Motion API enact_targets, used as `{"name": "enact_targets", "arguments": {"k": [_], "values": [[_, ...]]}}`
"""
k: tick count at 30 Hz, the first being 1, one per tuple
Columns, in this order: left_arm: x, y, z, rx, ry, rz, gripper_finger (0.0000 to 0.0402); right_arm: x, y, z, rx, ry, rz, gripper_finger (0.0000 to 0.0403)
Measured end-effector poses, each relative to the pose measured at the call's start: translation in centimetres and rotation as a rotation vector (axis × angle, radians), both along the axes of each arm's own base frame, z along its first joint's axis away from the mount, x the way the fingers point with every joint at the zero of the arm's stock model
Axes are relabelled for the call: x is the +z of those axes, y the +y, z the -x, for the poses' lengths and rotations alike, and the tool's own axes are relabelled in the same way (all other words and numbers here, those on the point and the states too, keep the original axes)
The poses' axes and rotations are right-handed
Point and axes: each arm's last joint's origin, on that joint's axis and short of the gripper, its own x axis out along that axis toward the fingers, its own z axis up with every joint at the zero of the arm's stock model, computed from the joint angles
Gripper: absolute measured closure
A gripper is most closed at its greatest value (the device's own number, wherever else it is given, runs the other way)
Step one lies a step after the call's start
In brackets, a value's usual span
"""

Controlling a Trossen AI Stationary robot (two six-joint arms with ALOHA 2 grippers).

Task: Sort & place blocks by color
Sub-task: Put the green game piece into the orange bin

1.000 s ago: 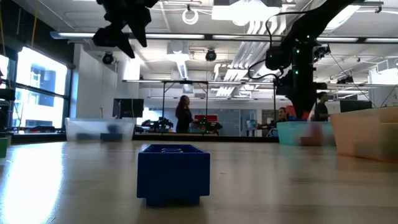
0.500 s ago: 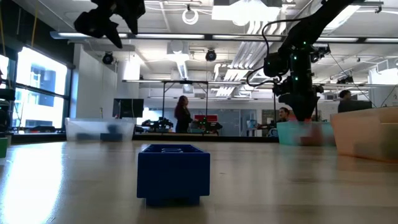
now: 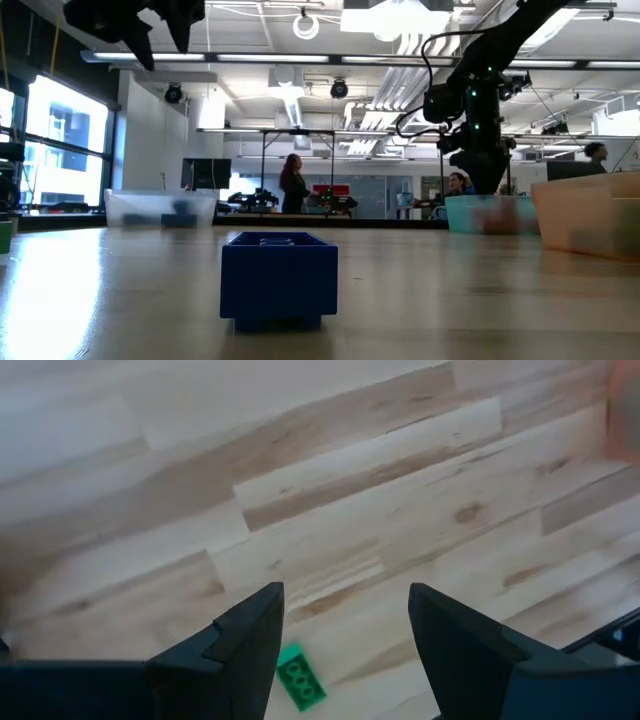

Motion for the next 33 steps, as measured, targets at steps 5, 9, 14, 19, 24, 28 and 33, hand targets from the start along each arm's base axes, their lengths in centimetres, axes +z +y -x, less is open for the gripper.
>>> {"name": "enact_targets", "arguments": {"k": [5, 9, 14, 19, 24, 28, 33], "values": [[0.0, -1.7, 0.0, 0.047, -0.005, 0.015, 0.0200, 0.0, 0.0, 0.0, 0.025, 0.008, -0.001, 0.0166], [-0.5, -3.3, -0.2, 0.059, 0.014, 0.011, 0.0199, 0.0, -0.1, -0.1, 0.046, 0.008, 0.005, 0.0165], [-1.5, -5.4, -0.7, 0.079, 0.074, 0.055, 0.0179, 0.1, -0.2, -0.2, 0.073, 0.007, 0.015, 0.0165], [-2.8, -7.5, -1.3, 0.135, 0.152, 0.119, 0.0154, 0.1, -0.3, -0.3, 0.080, -0.004, 0.029, 0.0165], [-4.7, -9.7, -2.2, 0.180, 0.222, 0.126, 0.0153, 0.1, -0.4, -0.4, 0.101, -0.014, 0.024, 0.0165], [-6.3, -11.4, -2.8, 0.226, 0.266, 0.117, 0.0156, 0.1, -0.4, -0.4, 0.102, -0.015, 0.024, 0.0165], [-8.0, -13.1, -3.9, 0.255, 0.258, 0.128, 0.0158, 0.1, -0.3, -0.4, 0.103, -0.021, 0.019, 0.0165]]}}
